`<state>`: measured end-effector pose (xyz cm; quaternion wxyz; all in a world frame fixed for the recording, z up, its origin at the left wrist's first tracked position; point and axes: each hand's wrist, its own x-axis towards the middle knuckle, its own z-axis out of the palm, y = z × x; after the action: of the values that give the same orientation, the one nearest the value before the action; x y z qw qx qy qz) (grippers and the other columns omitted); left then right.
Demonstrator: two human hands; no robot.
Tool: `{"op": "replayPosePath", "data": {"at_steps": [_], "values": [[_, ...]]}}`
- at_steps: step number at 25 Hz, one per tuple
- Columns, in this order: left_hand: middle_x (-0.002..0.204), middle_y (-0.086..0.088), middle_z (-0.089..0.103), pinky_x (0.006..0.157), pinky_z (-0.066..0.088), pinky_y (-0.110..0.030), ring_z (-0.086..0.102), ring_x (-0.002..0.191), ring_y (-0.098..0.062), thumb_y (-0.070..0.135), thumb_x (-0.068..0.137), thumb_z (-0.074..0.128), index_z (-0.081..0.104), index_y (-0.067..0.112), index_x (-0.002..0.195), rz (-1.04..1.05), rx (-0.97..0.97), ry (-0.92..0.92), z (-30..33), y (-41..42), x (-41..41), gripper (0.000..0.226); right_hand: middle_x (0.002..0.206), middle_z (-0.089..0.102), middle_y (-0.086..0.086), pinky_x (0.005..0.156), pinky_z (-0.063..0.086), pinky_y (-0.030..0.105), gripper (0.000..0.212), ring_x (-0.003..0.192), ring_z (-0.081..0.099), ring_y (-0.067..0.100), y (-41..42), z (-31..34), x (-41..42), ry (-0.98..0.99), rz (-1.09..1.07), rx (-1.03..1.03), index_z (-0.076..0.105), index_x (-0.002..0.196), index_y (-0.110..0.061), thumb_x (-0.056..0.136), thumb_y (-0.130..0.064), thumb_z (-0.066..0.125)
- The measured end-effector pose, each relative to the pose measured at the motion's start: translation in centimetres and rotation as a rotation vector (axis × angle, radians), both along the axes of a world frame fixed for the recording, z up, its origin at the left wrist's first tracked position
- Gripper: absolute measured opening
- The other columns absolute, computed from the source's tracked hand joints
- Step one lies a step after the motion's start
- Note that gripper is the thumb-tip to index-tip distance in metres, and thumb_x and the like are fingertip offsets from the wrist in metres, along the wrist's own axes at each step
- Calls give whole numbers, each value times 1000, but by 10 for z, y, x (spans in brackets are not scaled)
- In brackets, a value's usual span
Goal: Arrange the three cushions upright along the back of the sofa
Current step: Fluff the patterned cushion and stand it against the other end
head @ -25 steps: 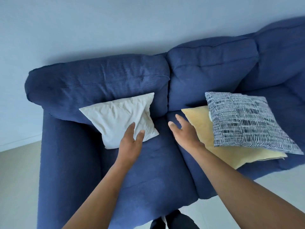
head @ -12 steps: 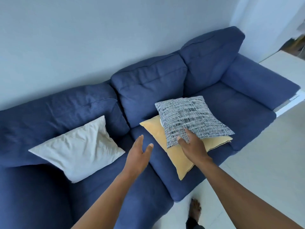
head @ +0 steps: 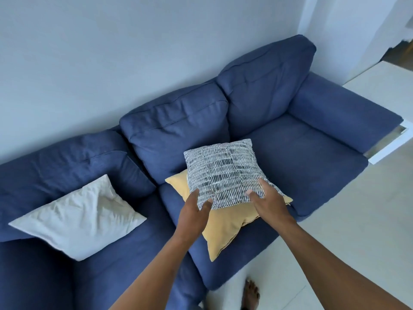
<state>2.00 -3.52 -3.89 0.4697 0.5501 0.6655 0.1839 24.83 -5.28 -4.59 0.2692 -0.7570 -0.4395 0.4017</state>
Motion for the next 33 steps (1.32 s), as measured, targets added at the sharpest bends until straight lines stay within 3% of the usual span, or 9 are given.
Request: {"op": "replayPosePath", "data": {"at_steps": [6,12,14,17,19,23,27,30,33], "values": [[165,-2,47,109,38,-29,44,151,-23,44,105,58,37,19,163,-48,13,103,-19,56,3,67,169,32,8,123,25,38,71,156,29,25,24,-27,1,33,12,-50,30,162,-11,101,-39,56],[169,-7,41,114,31,-29,39,155,-27,39,107,56,36,10,162,-208,67,203,-50,145,20,65,166,38,6,120,30,39,70,153,35,25,37,-70,-11,100,-49,-240,35,160,-14,100,-41,57],[171,-12,36,122,28,-35,34,157,-29,40,108,54,34,7,163,-288,56,258,-66,185,28,67,154,52,9,111,39,40,68,140,49,27,49,-93,-18,200,-175,-337,44,154,-9,97,-43,61],[172,-15,33,125,26,-38,31,158,-31,42,107,53,31,5,164,-399,49,321,-86,241,47,71,116,66,21,95,55,51,57,105,64,34,68,-113,-28,433,-519,-459,60,129,3,94,-42,69],[172,-15,33,124,28,-39,33,158,-32,42,107,55,31,5,164,-452,55,355,-98,276,63,73,124,65,23,88,58,55,46,107,66,35,79,-123,-31,593,-672,-510,63,118,-5,92,-41,73],[171,-15,34,123,30,-41,34,156,-34,43,105,55,32,4,164,-539,26,425,-126,338,95,74,133,66,11,95,56,59,63,118,67,33,93,-153,-29,777,-775,-561,55,137,-15,87,-46,77],[172,-15,33,122,32,-42,34,157,-35,55,103,52,29,5,165,-654,-123,511,-150,354,117,83,129,67,11,97,54,63,65,116,66,34,97,-170,-20,850,-824,-570,56,136,-15,83,-45,80],[160,-15,51,106,44,-41,51,144,-38,66,97,54,45,5,156,-712,-178,556,-147,348,115,85,125,67,13,93,57,60,63,112,65,36,99,-166,-19,928,-862,-526,59,130,-15,78,-40,86],[135,-13,67,85,44,-36,64,115,-34,64,93,62,64,4,134,-687,-191,513,-128,338,105,72,124,73,11,87,58,55,63,110,70,35,102,-150,-15,951,-889,-415,60,131,-15,76,-30,88]]}}
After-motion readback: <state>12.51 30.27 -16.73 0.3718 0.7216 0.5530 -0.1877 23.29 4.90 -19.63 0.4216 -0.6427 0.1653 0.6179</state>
